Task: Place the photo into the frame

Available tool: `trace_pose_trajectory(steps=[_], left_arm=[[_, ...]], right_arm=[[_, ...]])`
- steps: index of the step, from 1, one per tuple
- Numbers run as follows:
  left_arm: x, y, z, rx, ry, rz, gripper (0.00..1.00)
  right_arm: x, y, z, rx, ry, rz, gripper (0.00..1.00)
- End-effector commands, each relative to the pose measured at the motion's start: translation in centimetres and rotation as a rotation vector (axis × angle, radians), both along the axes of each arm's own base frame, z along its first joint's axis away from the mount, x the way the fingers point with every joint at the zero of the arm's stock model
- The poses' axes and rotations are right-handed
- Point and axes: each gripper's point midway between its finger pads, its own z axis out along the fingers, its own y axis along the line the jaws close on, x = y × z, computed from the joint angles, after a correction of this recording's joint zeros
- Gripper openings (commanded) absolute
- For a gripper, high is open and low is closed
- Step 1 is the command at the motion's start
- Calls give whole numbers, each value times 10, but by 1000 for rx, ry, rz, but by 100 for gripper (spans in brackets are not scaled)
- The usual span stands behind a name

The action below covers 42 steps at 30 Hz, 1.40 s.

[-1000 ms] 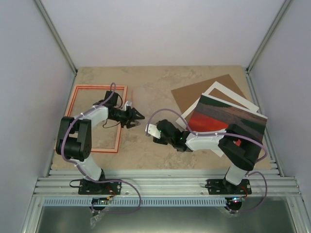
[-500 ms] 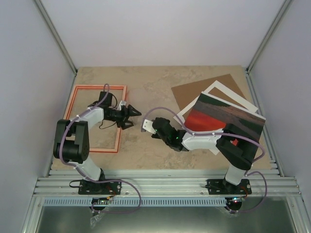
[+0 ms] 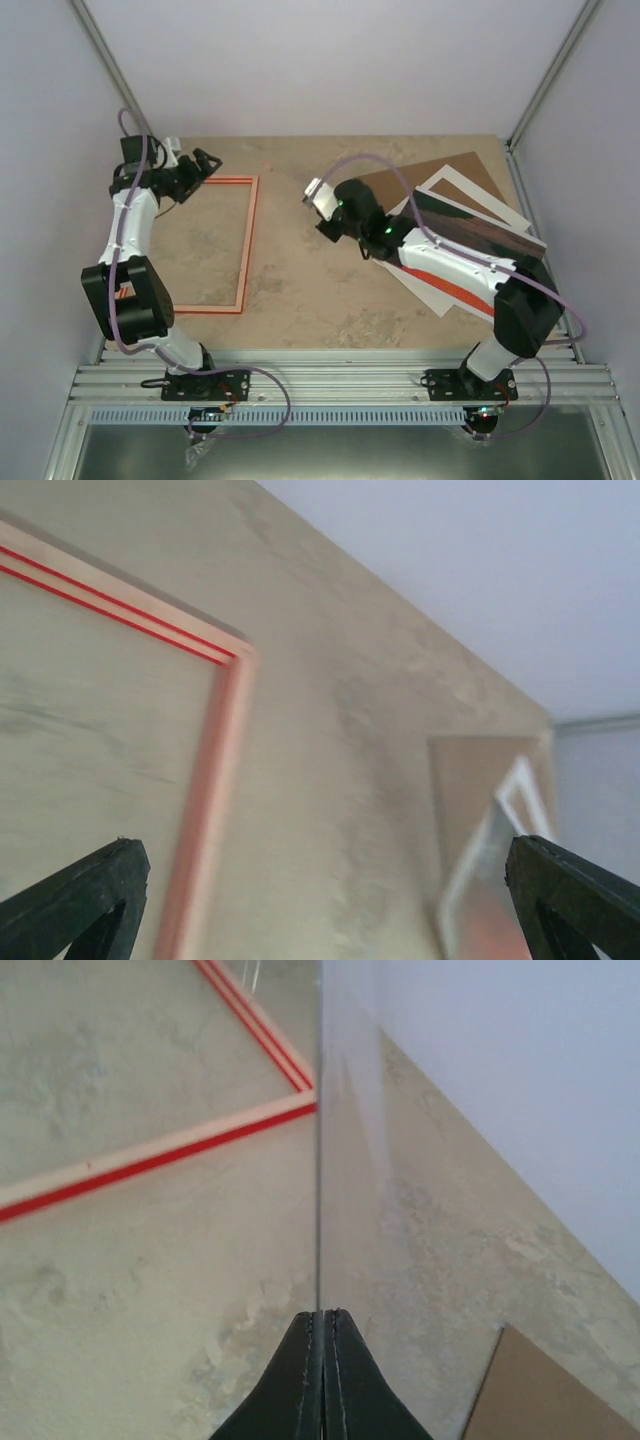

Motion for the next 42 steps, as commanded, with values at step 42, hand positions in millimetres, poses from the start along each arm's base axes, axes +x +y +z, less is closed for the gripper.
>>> trace_pose_trajectory(steps=[42], left_arm=[[-93,-266,-224,-23,364,-495,78]], right_arm=[[78,-191,219,642,57,-144,1]])
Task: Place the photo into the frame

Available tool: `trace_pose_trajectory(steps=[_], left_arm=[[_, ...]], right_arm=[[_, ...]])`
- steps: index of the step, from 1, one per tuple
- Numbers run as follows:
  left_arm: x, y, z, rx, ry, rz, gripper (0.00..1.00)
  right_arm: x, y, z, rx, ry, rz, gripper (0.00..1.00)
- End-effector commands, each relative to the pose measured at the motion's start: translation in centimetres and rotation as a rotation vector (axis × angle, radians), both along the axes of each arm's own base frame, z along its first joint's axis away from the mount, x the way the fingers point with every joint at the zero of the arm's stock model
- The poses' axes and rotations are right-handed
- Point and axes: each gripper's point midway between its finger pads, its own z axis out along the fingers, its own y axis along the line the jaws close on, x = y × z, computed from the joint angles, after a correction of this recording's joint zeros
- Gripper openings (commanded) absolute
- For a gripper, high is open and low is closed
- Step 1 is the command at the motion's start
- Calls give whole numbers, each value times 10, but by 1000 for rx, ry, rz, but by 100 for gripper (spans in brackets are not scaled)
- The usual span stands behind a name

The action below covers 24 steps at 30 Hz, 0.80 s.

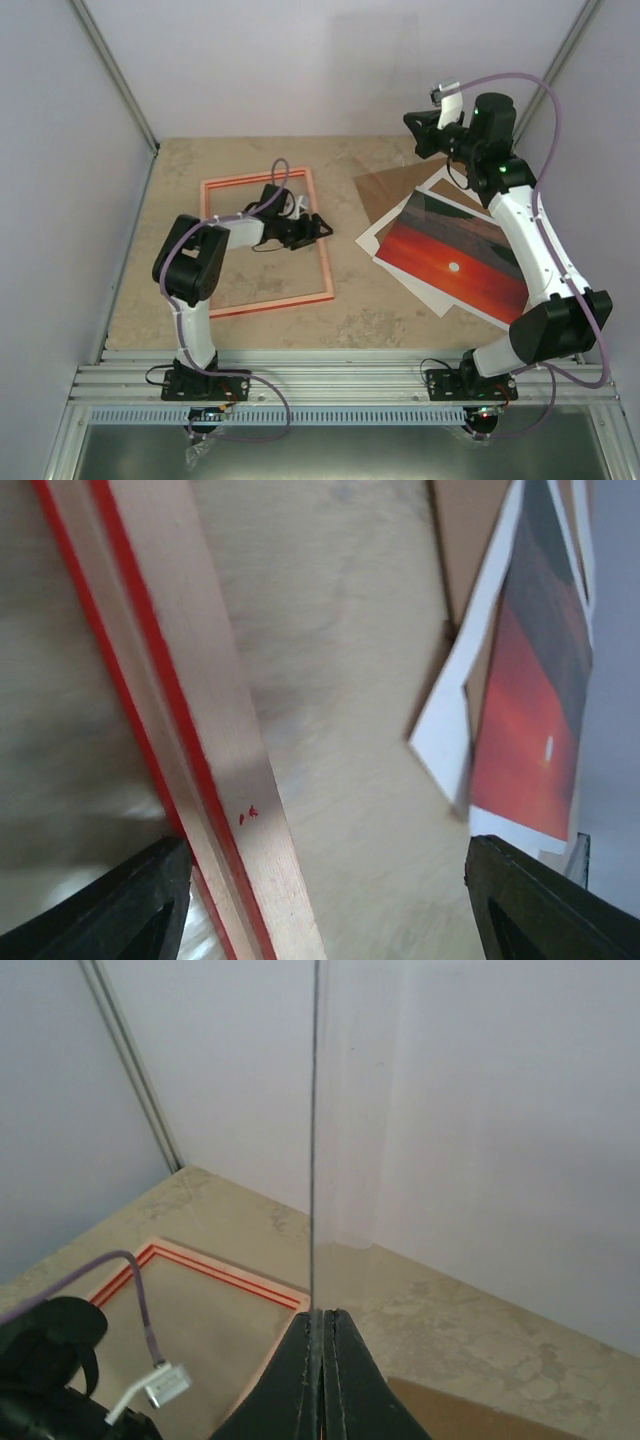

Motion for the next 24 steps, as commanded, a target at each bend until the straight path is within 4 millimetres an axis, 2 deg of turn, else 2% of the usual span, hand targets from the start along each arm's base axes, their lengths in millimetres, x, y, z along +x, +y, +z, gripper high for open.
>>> trace_pose_trajectory(steps=[1,4,6,9,12,14,17,21,23,24], left_arm=[[-28,-43,-38,21,138,-55,78],[-38,-74,-33,-3,122,-134,77],[-42,-84,-30,14,104,-171,77],[-34,-85,-7,9,34,-175,82],[-19,-72,32,26,-78,-167,94],[-7,-45,54,44,-141,-133,99],[8,7,86,103,-240,-77,99],[26,91,133,204,-400,46,99],[33,135,164,247,-497,129,100],[33,154,186,256,-559,168,99]], right_arm=[[-14,-5,33,50,-53,16,1],[-15,-5,34,58,-49,21,1],[-16,-4,37,66,-54,29,0],[-20,0,40,89,-48,63,1],[-28,10,46,133,-41,134,1],[-36,18,52,173,-33,205,0],[-47,29,62,234,-22,305,0],[-63,43,74,307,3,427,0],[-73,52,80,323,0,491,1],[-79,57,81,327,2,523,1]])
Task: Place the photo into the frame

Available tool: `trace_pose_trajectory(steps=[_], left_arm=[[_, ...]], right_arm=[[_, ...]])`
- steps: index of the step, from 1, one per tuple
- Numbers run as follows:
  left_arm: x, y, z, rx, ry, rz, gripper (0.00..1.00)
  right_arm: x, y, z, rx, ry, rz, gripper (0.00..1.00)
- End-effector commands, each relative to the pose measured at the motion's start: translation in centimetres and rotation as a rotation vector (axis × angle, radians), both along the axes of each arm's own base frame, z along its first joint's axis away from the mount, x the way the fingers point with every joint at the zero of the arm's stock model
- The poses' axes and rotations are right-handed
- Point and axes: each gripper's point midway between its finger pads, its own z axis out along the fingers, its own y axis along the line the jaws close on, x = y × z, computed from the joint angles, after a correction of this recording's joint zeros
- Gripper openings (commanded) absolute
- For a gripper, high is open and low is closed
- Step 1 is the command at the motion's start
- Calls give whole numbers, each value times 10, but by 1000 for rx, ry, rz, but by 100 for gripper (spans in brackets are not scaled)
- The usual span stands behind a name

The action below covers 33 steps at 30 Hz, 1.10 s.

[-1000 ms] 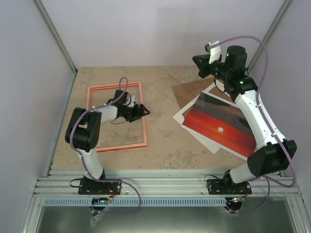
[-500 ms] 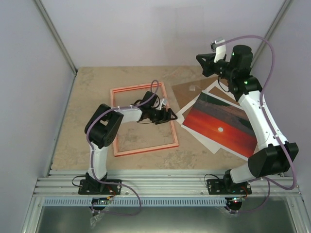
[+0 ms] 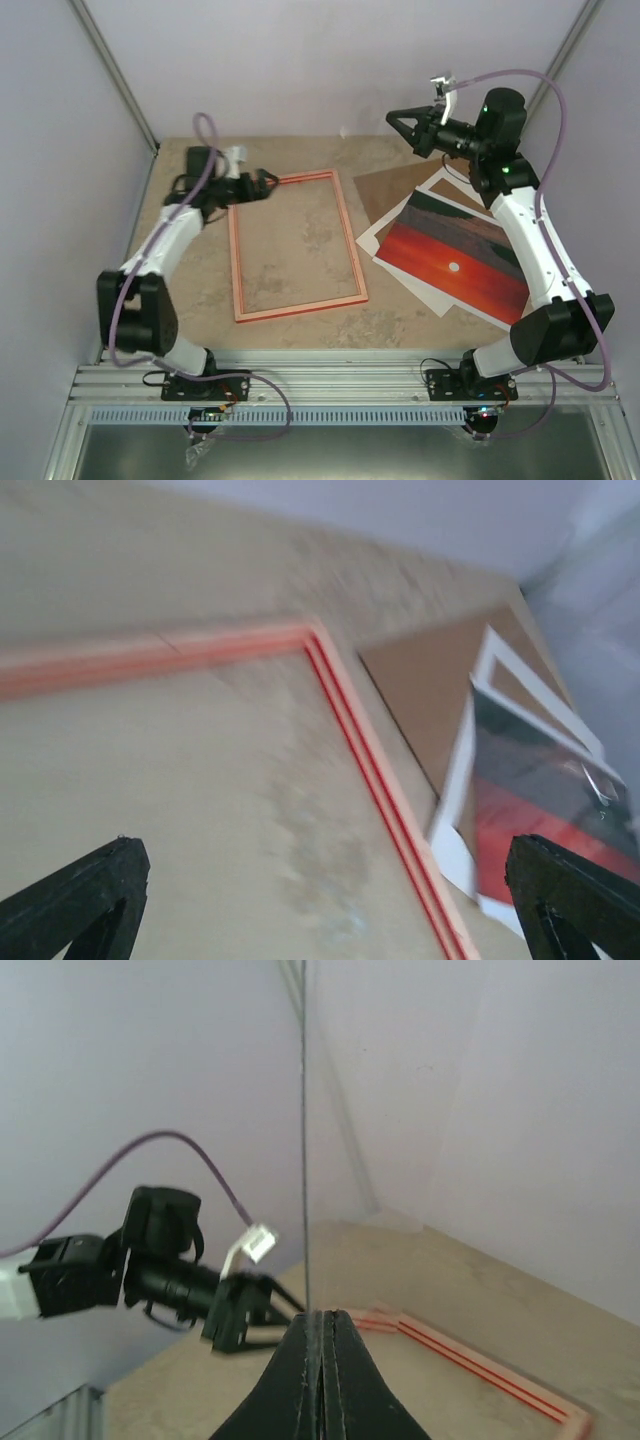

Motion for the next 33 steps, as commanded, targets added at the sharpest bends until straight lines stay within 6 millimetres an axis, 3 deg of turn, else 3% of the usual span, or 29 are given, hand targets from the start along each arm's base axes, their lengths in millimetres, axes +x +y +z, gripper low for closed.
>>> trace_pose_trajectory(steps=[1,3,6,10,13,17,25,30,33], left_arm=[[-7,79,53,117,-194,100,99],[-11,106,87,108,-270,138,99],[-28,111,126,104,-373,106,99],[-47,121,152,97,-437,189,99],[-58,168,162,-2,-445,386,99],[-70,237,158,-117,-411,625,99],[-84,297,161,-72,-407,879,99],[-91,302,151,-71,-394,905,99],[-93,303,142,-64,-381,914,99]], right_arm=[[-39,24,38,82,-60,214,0],[-55,35,44,89,-89,283,1],[-82,49,45,93,-91,404,0],[-99,60,28,107,-4,473,1],[-100,73,3,118,84,492,1],[-97,104,-19,110,136,535,1],[-72,174,-77,133,382,594,1],[-55,204,-120,144,574,581,1],[-34,209,-165,125,696,492,1]])
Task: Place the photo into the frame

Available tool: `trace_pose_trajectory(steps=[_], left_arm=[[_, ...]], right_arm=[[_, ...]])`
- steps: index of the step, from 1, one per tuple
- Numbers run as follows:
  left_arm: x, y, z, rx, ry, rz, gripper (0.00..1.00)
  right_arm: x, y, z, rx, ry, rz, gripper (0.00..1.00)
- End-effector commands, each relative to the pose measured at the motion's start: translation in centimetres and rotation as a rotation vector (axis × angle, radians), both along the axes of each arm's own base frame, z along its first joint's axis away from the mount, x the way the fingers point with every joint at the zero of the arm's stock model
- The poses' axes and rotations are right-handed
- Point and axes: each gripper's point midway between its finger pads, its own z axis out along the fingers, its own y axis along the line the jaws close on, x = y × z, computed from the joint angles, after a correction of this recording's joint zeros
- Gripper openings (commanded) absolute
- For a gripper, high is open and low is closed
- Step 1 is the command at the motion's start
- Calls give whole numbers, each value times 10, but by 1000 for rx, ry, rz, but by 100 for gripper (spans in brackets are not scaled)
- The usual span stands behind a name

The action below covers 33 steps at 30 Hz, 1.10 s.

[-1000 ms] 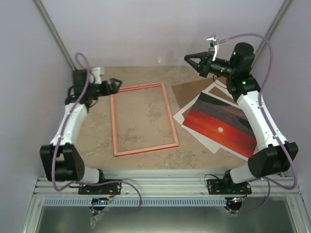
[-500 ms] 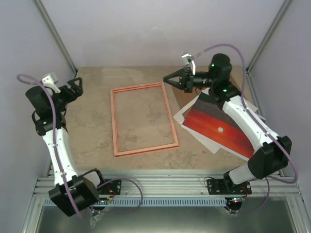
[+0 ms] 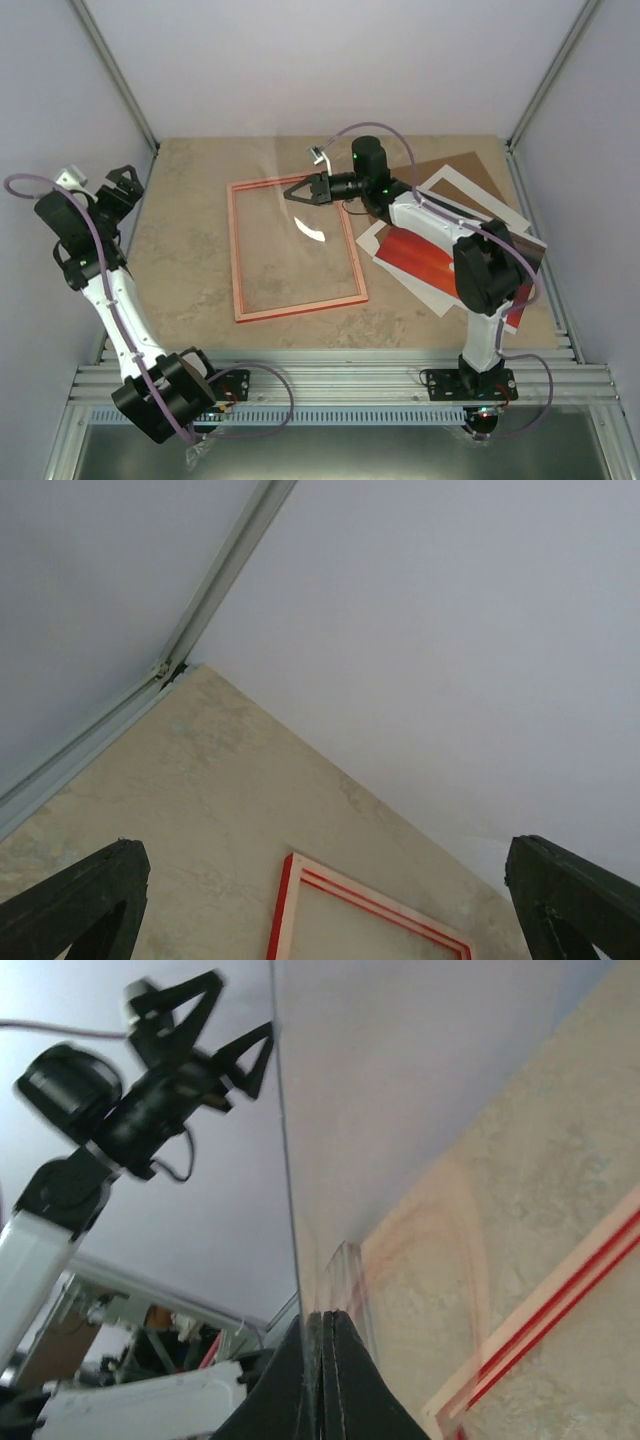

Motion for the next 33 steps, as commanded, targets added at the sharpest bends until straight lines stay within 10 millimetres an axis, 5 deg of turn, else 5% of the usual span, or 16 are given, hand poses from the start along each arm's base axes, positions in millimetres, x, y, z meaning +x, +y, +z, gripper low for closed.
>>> trace_pose_trajectory(steps=[1,7,12,16,19,27,33], left_arm=[[-6,2,-8,1,1,27,99],[-7,-7,-34,-35,33,-12,99],[-9,-12,-65,-83,80,-36,99],[-5,-12,-88,-90,152,-62,97],[-6,-12,-113,-110,232,-73,93],[-21,-41,-203,-280,453,-190,75],[-10,-91,-242,-312,580,-326,70]], right_arm=[[28,6,-29,-42,127,-97,1],[53,-15,-121,-184,290,-209,1],[75,-42,-149,-256,286,-274,1],[74,-51,-162,-255,362,-263,1],[67,-49,-142,-203,404,-228,0],[50,-51,-48,-8,352,-188,1],[51,-84,-9,41,241,-256,1]])
